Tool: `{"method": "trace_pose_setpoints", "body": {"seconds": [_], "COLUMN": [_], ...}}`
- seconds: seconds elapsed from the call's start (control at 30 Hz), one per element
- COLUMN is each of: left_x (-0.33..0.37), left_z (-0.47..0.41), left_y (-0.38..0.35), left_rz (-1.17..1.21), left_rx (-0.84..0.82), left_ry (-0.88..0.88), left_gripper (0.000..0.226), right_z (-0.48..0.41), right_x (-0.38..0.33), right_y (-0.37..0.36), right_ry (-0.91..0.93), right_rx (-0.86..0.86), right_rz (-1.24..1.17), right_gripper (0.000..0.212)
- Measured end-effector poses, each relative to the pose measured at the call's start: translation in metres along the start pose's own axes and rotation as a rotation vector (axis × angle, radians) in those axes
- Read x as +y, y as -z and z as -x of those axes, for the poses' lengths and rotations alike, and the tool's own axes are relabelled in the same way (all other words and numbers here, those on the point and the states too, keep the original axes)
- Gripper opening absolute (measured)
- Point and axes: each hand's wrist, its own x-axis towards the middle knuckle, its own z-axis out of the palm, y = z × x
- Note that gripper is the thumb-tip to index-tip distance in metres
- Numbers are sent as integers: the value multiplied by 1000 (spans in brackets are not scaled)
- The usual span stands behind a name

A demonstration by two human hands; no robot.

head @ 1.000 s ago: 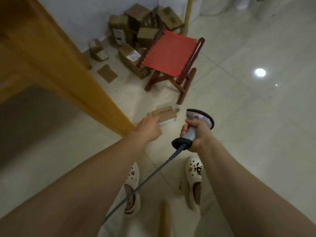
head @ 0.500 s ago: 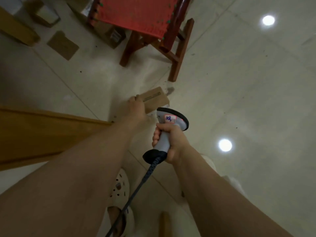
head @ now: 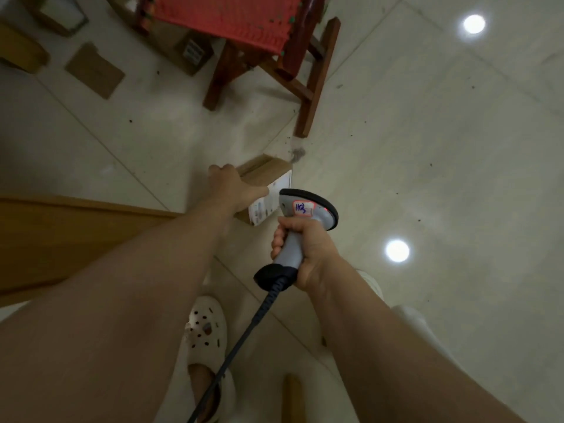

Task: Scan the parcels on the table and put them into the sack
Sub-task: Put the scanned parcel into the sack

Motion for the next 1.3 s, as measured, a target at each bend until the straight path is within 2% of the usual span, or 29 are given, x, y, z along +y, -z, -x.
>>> {"method": "trace_pose_setpoints", "body": {"seconds": [0.1,0.27,0.4,0.53,0.7,0.73,0.83,0.87,0.97,1.03,1.1,1.2,1.3], "left_x": [9,20,16,-9,-66,-80,-123,-138,-179,-209,-244,-299,-354], "left_z": [38,126,212,296,404,425,482,499,553,586,616,661,706], "left_y": [28,79,122,168,226,235,259,265,282,293,300,308,313], "left_rz": [86,151,140,173,205,199,200,205,253,310,368,434,501], "left_rx": [0,23,85,119,142,158,239,268,309,357,419,497,534], "left_ry": [22,-83,-117,-66,22,40,91,93,118,135,173,247,317], "left_gripper": [93,94,93,93,74,74,92,89,51,39,40,50,50], "right_z": [37,121,190,260,346,361,399,408,433,446,459,472,481], "right_x": [-7,-4,23,66,134,148,190,204,249,279,309,352,394], "right_y": [4,12,13,8,2,2,-1,-3,-16,-26,-36,-49,-62], "right_ry": [67,148,195,295,462,491,555,568,602,624,673,777,827], "right_rx": [21,-23,-68,-154,-343,-389,-511,-537,-601,-655,-712,-775,-841], "right_rz": [11,137,202,270,399,444,622,694,919,1045,1190,1381,1509], "right_gripper": [20,23,16,9,8,8,8,9,12,11,6,10,7]}}
